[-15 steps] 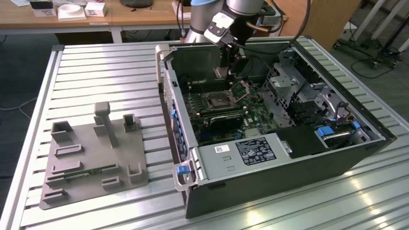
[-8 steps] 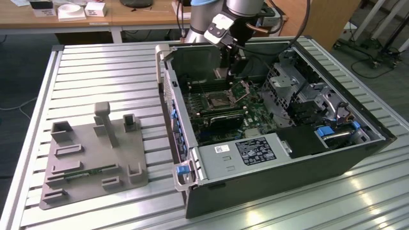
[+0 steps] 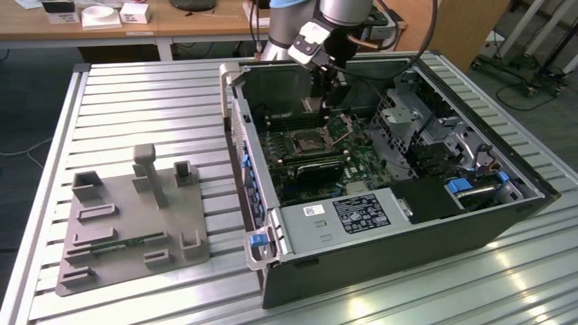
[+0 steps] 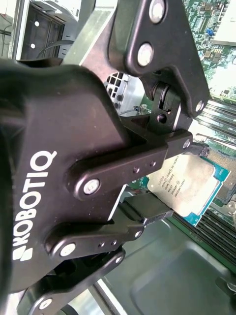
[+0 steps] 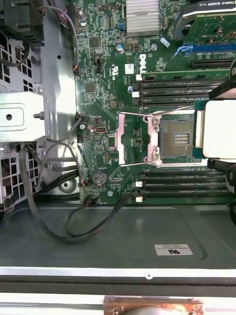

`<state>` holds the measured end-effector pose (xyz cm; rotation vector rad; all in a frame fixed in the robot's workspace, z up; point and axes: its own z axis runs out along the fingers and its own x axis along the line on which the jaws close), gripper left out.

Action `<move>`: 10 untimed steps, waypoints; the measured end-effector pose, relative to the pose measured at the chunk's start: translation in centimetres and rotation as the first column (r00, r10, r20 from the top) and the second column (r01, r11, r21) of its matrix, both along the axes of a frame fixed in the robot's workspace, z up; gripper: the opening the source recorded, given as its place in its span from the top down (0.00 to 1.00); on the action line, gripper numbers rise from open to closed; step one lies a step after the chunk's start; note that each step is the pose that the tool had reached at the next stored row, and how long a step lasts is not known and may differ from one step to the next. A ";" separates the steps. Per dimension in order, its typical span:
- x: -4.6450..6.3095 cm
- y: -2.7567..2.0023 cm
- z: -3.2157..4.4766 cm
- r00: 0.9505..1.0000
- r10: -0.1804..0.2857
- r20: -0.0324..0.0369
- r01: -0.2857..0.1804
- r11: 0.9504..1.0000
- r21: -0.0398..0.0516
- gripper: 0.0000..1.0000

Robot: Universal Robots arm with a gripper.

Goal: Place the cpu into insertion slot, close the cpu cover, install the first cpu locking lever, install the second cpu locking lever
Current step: 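Place the cpu into insertion slot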

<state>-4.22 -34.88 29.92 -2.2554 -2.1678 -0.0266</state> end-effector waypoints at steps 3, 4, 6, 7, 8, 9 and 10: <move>0.0 0.00 -0.11 1.000 0.000 0.000 0.000 1.000 0.000 0.46; 0.0 0.00 -0.14 1.000 0.000 0.000 0.000 1.000 0.000 0.46; 0.0 0.00 -0.21 1.000 0.000 0.000 0.000 1.000 0.000 0.46; 0.0 0.00 -0.24 1.000 0.000 0.000 0.000 1.000 0.000 0.46; 0.0 0.00 -0.26 1.000 0.000 0.000 0.000 1.000 0.000 0.46; 0.0 0.00 -0.28 1.000 0.000 0.000 0.000 1.000 0.000 0.46; 0.0 0.00 -0.29 1.000 0.000 0.000 0.000 1.000 0.000 0.46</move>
